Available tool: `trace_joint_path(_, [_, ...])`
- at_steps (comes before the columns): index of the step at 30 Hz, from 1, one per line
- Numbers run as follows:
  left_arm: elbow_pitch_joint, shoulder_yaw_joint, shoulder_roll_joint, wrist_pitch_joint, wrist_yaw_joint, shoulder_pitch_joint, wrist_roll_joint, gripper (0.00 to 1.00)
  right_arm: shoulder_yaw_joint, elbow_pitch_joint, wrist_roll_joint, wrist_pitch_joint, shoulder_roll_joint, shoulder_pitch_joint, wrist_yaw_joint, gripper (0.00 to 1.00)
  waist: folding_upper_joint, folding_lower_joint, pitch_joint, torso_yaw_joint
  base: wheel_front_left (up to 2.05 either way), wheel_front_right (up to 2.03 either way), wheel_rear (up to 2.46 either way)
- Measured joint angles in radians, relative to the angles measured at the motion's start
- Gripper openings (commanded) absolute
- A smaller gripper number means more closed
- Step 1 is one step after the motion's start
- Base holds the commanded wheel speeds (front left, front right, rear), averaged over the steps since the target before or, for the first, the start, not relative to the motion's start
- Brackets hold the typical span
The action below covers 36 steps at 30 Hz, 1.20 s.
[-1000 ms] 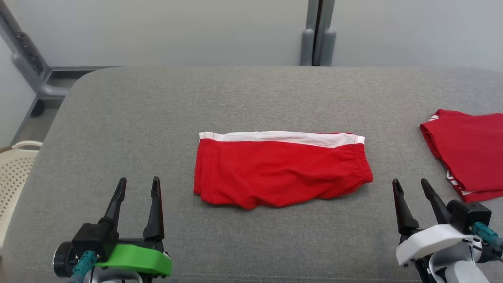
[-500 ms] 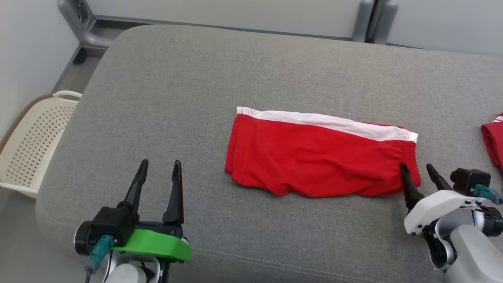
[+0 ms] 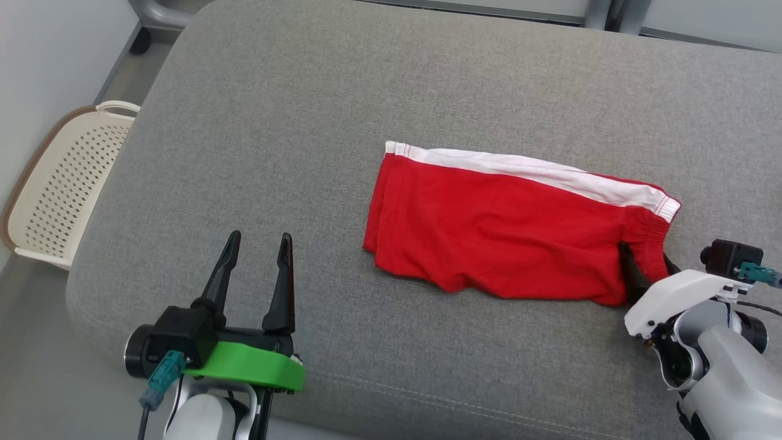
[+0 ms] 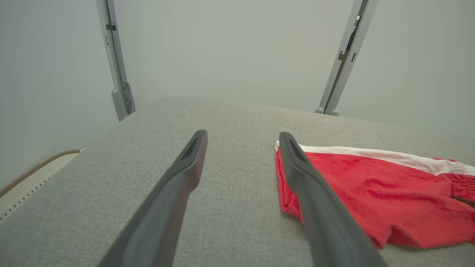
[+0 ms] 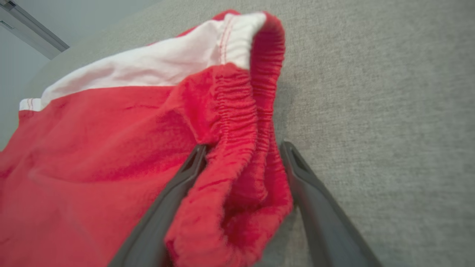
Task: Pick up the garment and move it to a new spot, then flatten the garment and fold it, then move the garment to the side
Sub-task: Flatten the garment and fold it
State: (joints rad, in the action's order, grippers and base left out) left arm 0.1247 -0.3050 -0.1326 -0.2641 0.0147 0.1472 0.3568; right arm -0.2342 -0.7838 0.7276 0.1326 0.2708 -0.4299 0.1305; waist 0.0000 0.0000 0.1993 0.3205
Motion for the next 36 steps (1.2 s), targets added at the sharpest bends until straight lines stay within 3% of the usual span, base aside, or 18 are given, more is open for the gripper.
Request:
trace_joint_path(1, [0.001,0.004,0.003,0.0,-0.004,0.002,-0.003,1.0,-0.01,0.002,0.021,-0.009,0.001,-0.006,0.0,0.78,0.0,0.0,0.002,0.0,0.0,0.0,0.0])
trace_joint_path(2, [0.002,0.008,0.007,0.0,-0.006,0.003,-0.008,1.0,-0.023,0.006,0.038,-0.017,0.005,-0.009,-0.001,0.18,0.0,0.0,0.004,-0.001,0.0,0.0,0.0])
trace_joint_path(3, [0.004,0.01,0.01,0.0,-0.007,0.004,-0.009,1.0,-0.034,0.01,0.053,-0.017,0.01,-0.01,-0.001,0.0,0.0,0.0,0.005,-0.003,0.0,0.0,0.0])
trace_joint_path(13, [0.008,0.048,0.029,0.0,-0.025,0.004,-0.037,1.0,-0.095,0.049,0.182,0.029,0.029,0.006,0.002,0.0,0.0,0.0,0.006,-0.043,0.0,0.0,0.0])
trace_joint_path(23, [0.009,0.077,0.04,0.0,-0.041,0.004,-0.061,1.0,-0.076,0.053,0.266,0.054,0.117,0.059,0.002,0.0,0.0,0.0,0.0,-0.121,0.0,0.0,0.0])
trace_joint_path(27, [0.007,0.093,0.041,0.0,-0.043,0.004,-0.067,1.0,-0.096,0.068,0.271,0.044,0.121,0.046,0.001,0.0,0.0,0.0,-0.002,-0.153,0.0,0.0,0.0])
trace_joint_path(36, [0.007,0.099,0.045,0.0,-0.053,0.004,-0.079,1.0,-0.196,0.302,0.277,-0.001,0.072,-0.015,0.0,0.0,0.0,0.0,-0.01,-0.221,0.0,0.0,0.0])
